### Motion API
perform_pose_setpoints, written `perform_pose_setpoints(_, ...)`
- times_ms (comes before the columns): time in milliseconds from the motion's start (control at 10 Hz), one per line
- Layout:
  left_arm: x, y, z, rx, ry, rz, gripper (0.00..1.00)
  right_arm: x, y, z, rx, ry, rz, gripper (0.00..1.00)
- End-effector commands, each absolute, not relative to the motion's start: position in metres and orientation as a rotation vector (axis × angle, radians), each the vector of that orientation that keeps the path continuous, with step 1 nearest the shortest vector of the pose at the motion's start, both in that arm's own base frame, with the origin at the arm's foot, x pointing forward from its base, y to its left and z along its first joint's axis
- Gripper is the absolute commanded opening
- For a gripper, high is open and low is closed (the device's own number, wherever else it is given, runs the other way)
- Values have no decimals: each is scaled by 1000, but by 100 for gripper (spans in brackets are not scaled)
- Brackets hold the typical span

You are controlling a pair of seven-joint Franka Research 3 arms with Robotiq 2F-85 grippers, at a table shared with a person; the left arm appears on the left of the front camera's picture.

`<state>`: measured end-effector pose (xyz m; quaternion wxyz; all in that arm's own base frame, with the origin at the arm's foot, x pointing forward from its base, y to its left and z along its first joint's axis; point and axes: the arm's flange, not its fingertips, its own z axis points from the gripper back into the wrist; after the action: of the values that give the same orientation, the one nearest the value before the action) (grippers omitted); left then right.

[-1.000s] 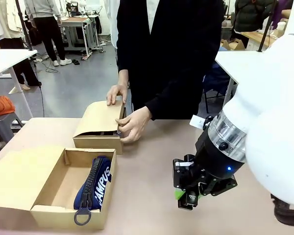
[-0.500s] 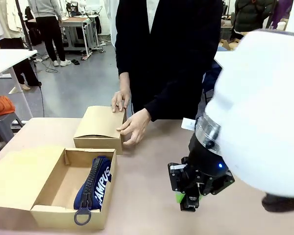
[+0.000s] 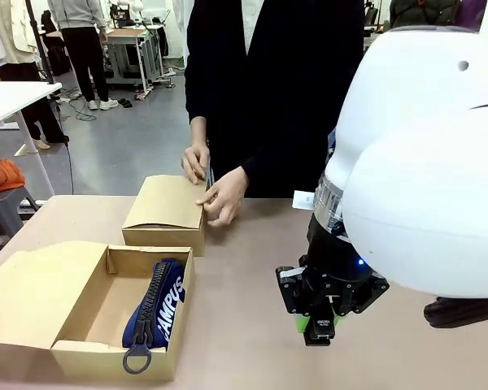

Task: Place items inside the box.
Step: Pick up a Pencil pouch or Stapler and place it inside the Mailer Box closest to the robot.

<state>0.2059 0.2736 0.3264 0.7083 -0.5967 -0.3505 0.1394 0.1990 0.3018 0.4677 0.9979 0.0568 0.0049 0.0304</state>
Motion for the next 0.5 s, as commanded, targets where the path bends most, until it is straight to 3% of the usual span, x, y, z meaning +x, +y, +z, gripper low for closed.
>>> perform_pose_setpoints(0, 206, 270, 327, -1332, -812, 300, 96, 203, 304, 471, 120, -30, 127, 37)
perform_pose_setpoints(400, 206, 270, 327, -1332, -812, 300, 96, 220, 337, 481, 50, 1, 168, 37)
